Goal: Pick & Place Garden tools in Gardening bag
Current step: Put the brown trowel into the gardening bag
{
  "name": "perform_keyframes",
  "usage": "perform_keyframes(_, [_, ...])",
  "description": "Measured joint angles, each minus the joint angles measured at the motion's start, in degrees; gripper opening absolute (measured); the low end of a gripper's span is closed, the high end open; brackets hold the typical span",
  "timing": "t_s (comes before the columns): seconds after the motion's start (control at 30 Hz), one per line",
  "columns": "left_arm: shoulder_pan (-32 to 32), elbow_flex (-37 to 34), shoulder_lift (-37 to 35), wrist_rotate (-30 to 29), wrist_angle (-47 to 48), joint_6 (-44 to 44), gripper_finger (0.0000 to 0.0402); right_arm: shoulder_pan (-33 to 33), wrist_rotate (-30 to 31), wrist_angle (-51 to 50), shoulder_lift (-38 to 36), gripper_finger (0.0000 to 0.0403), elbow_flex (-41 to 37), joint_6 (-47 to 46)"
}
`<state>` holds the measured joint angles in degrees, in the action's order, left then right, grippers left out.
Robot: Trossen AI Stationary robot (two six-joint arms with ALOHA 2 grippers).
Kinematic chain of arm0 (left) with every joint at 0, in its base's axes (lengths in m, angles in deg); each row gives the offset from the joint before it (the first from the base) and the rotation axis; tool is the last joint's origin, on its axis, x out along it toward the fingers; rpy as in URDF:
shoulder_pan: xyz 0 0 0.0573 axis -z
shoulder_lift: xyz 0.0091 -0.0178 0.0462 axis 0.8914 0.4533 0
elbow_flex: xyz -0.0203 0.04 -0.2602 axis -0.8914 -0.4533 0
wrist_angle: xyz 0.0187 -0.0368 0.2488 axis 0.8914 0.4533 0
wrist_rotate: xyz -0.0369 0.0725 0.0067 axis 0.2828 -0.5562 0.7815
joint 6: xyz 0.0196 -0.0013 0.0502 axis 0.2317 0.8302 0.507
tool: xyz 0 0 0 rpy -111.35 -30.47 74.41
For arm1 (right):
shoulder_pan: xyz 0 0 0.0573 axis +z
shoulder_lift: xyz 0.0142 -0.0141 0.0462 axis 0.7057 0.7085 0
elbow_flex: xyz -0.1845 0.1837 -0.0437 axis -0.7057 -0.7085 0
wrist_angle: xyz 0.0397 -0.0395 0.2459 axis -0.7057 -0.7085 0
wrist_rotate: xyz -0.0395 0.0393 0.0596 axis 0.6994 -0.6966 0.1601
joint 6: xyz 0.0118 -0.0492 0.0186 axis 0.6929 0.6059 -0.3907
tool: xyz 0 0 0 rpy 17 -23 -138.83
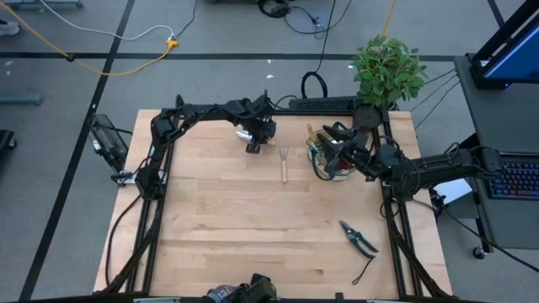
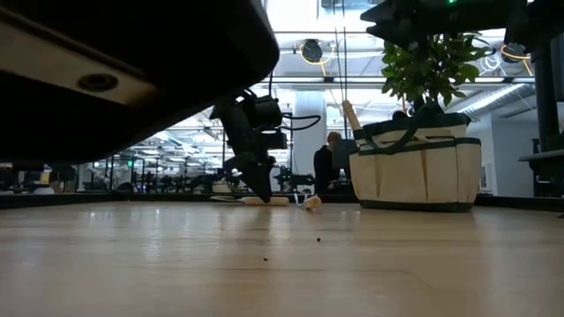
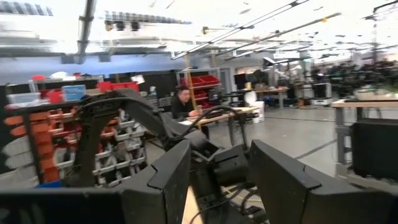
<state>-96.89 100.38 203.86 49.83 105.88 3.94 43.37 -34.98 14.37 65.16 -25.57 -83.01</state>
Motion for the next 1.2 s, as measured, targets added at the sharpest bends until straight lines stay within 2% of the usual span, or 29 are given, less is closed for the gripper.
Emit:
perform_keyframes(0.23, [1.23,0.0,0.12,-5.27,0.45,2.54,0.0079,-0.98,0.08,1.25,-0.02,0.0158,0.0,0.01])
perform_keyframes(0.5, [2.33,-0.06,0.2,-12.04,0.21,0.71,0.0052,-1.1,0.04,1.88,-0.02,0.0157,0.01,0.25])
perform_keyframes(0.83, [2.38,-0.16,0.37,-10.05,0.28,-3.24,0.0101,-1.1,-0.15,1.86,-0.02,0.0157,0.0,0.68])
perform_keyframes(1.03, [2.36,-0.17,0.37,-9.67,0.1,-2.31,0.0128,-1.07,-0.2,1.86,-0.02,0.0157,0.01,0.66])
perform_keyframes(1.2, [2.34,-0.2,0.37,-8.98,-0.02,-1.07,0.011,-1.07,-0.22,1.86,-0.02,0.0157,0.0,0.65])
